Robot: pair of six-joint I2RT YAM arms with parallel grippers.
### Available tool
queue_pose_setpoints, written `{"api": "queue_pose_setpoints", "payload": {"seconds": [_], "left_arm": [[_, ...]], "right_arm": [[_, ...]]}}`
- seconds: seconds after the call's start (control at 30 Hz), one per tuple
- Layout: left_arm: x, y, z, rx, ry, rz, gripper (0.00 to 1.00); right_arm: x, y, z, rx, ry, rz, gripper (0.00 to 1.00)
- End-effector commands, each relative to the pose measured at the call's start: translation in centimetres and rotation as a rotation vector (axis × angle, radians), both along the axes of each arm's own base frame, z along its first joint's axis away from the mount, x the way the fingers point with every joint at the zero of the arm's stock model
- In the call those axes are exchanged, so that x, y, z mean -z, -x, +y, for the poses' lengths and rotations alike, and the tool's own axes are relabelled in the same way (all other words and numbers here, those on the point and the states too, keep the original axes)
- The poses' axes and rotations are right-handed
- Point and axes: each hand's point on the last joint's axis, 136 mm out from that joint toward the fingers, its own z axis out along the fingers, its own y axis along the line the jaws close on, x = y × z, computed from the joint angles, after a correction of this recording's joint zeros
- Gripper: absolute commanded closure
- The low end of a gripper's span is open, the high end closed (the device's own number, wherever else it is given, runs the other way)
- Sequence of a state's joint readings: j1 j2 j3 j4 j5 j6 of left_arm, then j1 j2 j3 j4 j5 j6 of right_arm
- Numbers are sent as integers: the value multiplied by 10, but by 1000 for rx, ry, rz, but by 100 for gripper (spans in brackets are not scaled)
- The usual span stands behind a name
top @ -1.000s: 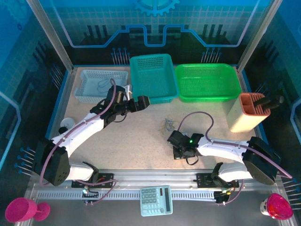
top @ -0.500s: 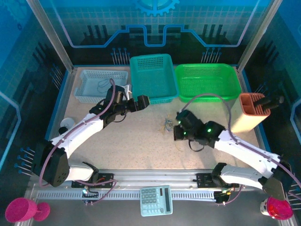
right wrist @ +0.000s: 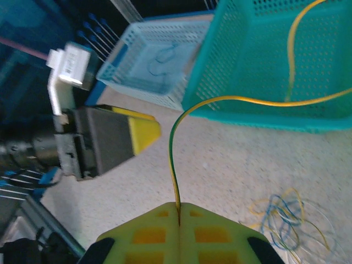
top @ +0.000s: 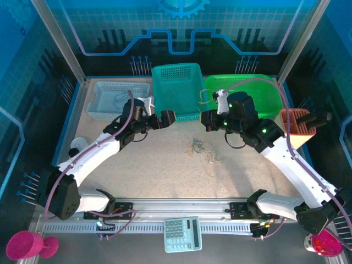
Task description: Untangle the cables
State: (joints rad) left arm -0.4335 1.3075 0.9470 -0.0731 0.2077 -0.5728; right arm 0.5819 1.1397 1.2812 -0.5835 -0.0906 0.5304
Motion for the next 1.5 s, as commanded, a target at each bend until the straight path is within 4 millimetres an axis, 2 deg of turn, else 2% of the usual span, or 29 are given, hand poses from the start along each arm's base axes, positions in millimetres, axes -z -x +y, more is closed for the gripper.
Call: {"api": "queue_pose_setpoints", "payload": {"seconds": [0.0, 0.13, 0.33, 0.57, 0.73, 0.97, 1.03, 1.1, 1.13, 1.27, 1.37, 1.47], "left_arm": [[-38, 3, -4, 25, 26, -91, 1], [-41, 1, 3, -19, 23, -89, 1], [-29, -3, 18, -105, 14, -56, 1], [-15, -3, 38, -207, 0, 0, 1], [-18, -1, 42, -220, 13, -8, 1], [-21, -1, 43, -225, 23, -10, 1], [-22, -1, 43, -226, 26, -8, 1], [-22, -2, 42, -226, 27, -6, 1], [-21, -3, 43, -227, 27, -5, 1], [-21, -3, 42, -224, 26, -1, 1], [-21, -4, 41, -220, 23, -3, 1], [-19, -4, 40, -216, 18, 5, 1]], "right_arm": [[-30, -5, 8, -63, -79, -59, 100], [-40, -19, 14, -72, -142, -57, 100], [-24, -56, 31, -99, -185, -5, 100], [17, -103, 60, -161, -190, 115, 100], [44, -136, 74, -164, -183, 183, 100], [92, -177, 89, -125, -167, 282, 100], [106, -187, 91, -105, -150, 304, 83], [116, -197, 90, -89, -131, 324, 58], [116, -200, 89, -82, -123, 324, 51], [100, -202, 81, -75, -121, 291, 47], [86, -192, 73, -76, -109, 258, 47], [73, -173, 65, -80, -118, 221, 47]]}}
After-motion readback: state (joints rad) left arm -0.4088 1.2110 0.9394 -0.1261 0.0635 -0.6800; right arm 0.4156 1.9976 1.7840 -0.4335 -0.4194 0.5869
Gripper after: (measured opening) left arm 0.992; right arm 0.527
